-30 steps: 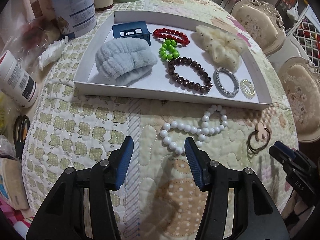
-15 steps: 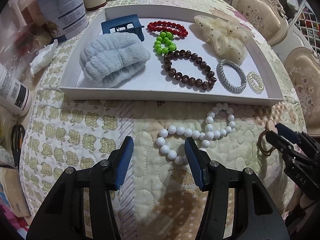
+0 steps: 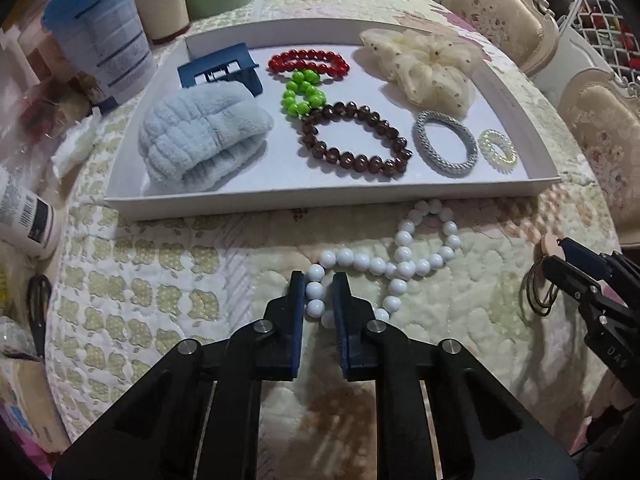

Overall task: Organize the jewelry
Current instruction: 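Grasp the mouse-charm hair tie with the right tool while the left tool grasps the white pearl strand, then carry the mouse-charm hair tie and pearl strand into the tray and release both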

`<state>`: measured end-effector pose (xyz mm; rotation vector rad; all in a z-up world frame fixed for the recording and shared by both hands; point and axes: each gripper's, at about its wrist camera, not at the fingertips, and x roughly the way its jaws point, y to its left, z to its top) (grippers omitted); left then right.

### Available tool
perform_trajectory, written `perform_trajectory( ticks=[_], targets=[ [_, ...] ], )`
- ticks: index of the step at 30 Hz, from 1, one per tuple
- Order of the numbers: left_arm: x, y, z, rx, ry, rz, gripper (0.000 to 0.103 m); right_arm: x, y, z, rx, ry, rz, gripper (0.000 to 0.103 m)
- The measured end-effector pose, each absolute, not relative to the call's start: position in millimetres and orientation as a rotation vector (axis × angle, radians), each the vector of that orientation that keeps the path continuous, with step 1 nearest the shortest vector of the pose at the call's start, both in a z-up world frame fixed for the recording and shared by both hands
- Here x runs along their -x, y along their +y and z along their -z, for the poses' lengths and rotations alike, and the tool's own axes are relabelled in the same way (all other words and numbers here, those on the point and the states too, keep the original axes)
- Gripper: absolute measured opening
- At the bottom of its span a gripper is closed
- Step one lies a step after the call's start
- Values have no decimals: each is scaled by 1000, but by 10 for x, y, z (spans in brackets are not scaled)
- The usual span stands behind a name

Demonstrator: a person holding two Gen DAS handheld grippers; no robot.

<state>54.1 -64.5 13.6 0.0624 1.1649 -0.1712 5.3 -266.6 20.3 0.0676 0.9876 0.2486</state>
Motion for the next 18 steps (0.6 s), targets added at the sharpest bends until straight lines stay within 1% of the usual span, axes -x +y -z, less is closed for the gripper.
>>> perform_trajectory(
  ticks=[1,7,18],
  targets=[
    [-530,-634,-142,-60,1166,172,8,-32,-2680,-231,-76,980,-250,36],
    [-474,-542,-331,3,1160,210,8,93,-2719,-418,-86,947,-261,36],
    [-315,-534,-831,9,1092,246,8,221,-2754,-676,-101,895,-283,36]
  ],
)
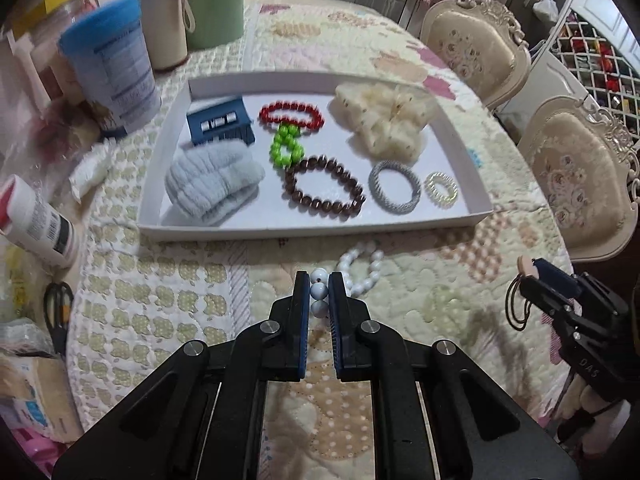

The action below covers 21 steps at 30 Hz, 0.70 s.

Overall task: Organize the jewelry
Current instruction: 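Carry the mouse-charm hair tie and pearl strand into the tray and release both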

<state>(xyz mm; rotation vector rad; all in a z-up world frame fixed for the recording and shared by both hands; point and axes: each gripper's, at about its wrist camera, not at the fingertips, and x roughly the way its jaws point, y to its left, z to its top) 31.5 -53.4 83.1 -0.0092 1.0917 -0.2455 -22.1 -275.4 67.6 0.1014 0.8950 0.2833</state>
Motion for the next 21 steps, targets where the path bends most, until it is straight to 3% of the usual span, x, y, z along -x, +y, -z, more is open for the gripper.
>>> perform_trajectory(
  ticks=[21],
  targets=[
    [-647,-600,-1878,-10,904,257,8,-77,-2711,-990,-74,844,-323,36]
  ],
)
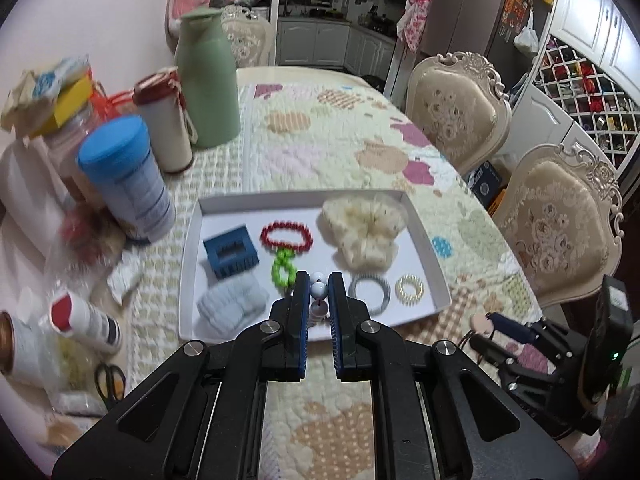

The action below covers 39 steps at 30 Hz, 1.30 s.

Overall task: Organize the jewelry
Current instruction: 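Carry the mouse-charm hair tie and pearl strand into the tray and release both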

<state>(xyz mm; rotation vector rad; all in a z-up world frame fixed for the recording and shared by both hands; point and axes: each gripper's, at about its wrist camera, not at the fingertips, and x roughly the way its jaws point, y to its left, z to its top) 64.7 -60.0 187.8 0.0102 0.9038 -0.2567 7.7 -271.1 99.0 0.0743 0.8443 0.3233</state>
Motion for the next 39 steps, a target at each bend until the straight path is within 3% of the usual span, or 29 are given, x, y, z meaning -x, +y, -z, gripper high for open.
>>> perform_trajectory(
  ticks=[9,21,39],
  targets=[
    [-1057,-881,-1819,-54,914,261,8,-436,-2688,-949,-72,862,-328,36],
    [-1657,-1244,-1360,-41,1007,287,8,-1082,-2641,-704,-32,939,-324,36],
    [-2170,-1035,-744,-36,1099,177,8,-1869,-2513,-211,103,1050,-316,36]
  ],
)
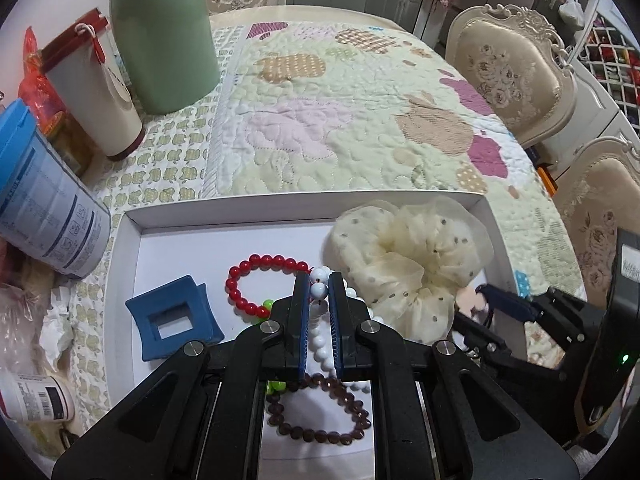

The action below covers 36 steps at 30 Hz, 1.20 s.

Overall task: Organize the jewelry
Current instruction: 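Carry the mouse-charm hair tie and pearl strand into the tray and release both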

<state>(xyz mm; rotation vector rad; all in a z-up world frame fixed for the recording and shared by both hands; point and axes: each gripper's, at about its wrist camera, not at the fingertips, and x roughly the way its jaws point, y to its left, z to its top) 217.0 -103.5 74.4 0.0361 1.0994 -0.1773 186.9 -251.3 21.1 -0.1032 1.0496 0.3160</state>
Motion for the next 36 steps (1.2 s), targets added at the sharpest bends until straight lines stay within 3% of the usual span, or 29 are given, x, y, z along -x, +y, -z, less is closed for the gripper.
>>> perform_trajectory(
  ticks=[11,27,30,32,36],
  targets=[
    [-2239,-1018,-653,-31,1106,154,8,-1980,-2461,-180,81,1027,-331,39],
    [-2165,-971,-697,26,1110,155,10,-1462,-2614,-427,-12,963,-330,41],
    [-2123,-944,-733,41,1107,156,21,-1385,-2603,-466,-32,963,-329,41],
    [-2094,-920,-755,57,1104,158,37,-1331,-2591,-482,-43,964,-330,41],
    [-2026,-869,-808,65,1093,148,38,-1224,-2563,-505,-61,966,-328,41]
  ],
)
